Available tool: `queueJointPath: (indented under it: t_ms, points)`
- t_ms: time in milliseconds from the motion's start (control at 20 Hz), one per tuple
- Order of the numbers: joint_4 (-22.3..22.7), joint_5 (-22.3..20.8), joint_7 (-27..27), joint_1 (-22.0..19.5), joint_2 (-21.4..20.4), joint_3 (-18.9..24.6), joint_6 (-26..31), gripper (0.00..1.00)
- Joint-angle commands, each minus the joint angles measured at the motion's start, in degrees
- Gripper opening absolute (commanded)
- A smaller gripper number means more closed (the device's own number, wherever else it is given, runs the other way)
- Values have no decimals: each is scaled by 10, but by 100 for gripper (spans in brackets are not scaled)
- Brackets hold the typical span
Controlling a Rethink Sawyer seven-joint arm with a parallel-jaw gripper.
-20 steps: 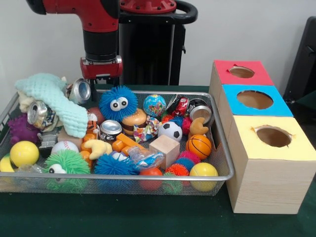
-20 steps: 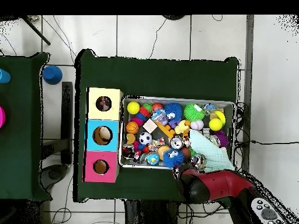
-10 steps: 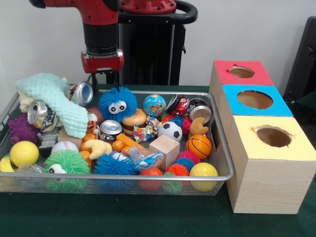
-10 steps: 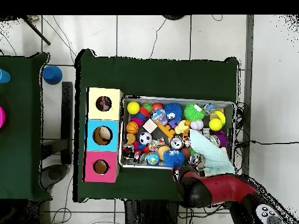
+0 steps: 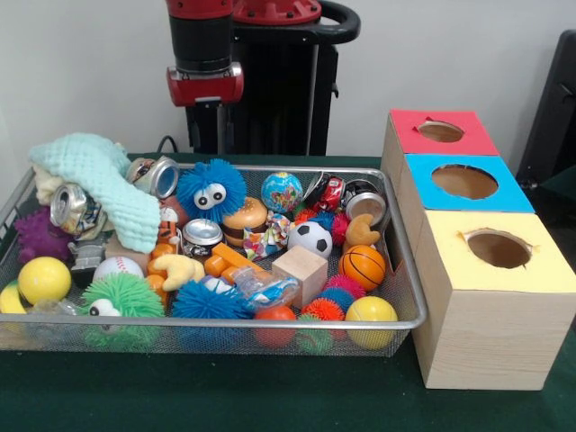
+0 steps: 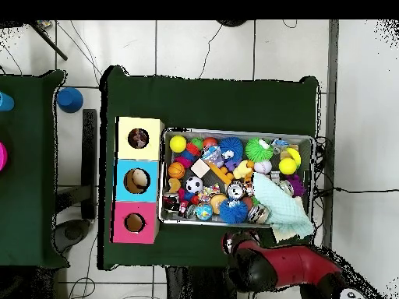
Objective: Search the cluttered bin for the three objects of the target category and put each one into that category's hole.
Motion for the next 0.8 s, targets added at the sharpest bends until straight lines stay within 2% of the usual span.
queueJointPath:
  t_ms: [50, 300, 500, 800]
  points:
    - [26, 40, 5, 11, -34, 52, 62, 100]
    - [15, 56, 70, 49, -20, 22, 9, 100]
    - [11, 70, 102, 74, -12, 0, -29, 100]
    - [11, 113, 159, 127, -3, -54, -93, 100]
